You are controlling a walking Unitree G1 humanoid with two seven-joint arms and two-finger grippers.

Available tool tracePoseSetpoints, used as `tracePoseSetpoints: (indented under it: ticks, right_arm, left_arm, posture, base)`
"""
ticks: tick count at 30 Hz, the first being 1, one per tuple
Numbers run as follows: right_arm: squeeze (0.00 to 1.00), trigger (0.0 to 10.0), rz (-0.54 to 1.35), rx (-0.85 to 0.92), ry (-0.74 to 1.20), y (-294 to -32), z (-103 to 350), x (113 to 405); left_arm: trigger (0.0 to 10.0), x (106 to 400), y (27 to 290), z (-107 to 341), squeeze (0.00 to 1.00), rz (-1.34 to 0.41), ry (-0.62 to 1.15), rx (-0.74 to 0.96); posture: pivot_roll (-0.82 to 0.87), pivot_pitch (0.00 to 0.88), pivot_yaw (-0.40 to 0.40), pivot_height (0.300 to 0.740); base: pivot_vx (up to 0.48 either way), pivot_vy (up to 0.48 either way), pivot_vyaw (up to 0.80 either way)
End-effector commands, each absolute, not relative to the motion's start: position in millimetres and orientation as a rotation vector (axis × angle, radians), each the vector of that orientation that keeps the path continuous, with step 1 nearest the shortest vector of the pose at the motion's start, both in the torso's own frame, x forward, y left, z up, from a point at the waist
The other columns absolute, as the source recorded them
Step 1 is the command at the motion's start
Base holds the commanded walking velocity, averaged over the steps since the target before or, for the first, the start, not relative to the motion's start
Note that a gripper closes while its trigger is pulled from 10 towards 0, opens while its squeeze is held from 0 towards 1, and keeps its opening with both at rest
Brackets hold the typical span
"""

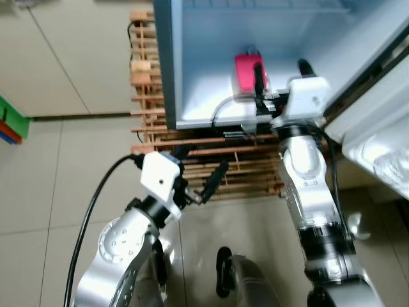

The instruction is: Restocking fridge

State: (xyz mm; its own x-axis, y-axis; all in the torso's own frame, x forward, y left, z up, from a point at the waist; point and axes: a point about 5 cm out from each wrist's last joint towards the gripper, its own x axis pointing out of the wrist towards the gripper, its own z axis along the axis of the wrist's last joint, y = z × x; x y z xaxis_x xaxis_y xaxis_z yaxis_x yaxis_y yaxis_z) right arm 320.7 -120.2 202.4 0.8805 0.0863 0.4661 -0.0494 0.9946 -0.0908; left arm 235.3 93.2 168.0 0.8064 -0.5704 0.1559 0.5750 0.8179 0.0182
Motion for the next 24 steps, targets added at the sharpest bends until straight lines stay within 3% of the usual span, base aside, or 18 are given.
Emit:
tracePoseSetpoints:
  ticks: [1, 5, 11, 19, 24]
  right_arm:
    - [0.00, 10.0, 0.055, -0.073, -0.488, -127, 201, 312]
    - [0.00, 10.0, 0.033, -0.059, -0.466, -147, 190, 291]
    - [0.00, 10.0, -0.075, -0.082, -0.312, -188, 147, 275]
    - [0.00, 10.0, -0.067, 0.008, -0.212, -190, 127, 274]
    - [0.00, 10.0, -0.102, 0.148, -0.174, -201, 120, 276]
  left_arm:
    - [10.0, 245, 96, 165, 0.00, -0.556, -0.152, -0.052]
    - [10.0, 261, 110, 172, 0.00, -0.414, -0.156, -0.078]
    - [10.0, 273, 130, 187, 0.00, -0.238, -0.205, -0.007]
    - [10.0, 280, 138, 179, 0.00, -0.192, -0.204, -0.029]
    - [10.0, 280, 152, 166, 0.00, -0.088, -0.185, 0.061]
  posture:
    - [-0.03, 0.078, -0.077, 0.740]
    - [-0.03, 0.012, -0.053, 0.740]
    - [-0.03, 0.000, 0.005, 0.740]
    - [-0.05, 0.000, 0.023, 0.740]
    - [-0.05, 0.000, 0.017, 0.740]
  base:
    - [0.000, 0.000, 0.00]
    - [0.000, 0.000, 0.00]
    - [0.000, 0.000, 0.00]
    - [0.000, 0.000, 0.00]
    - [0.000, 0.000, 0.00]
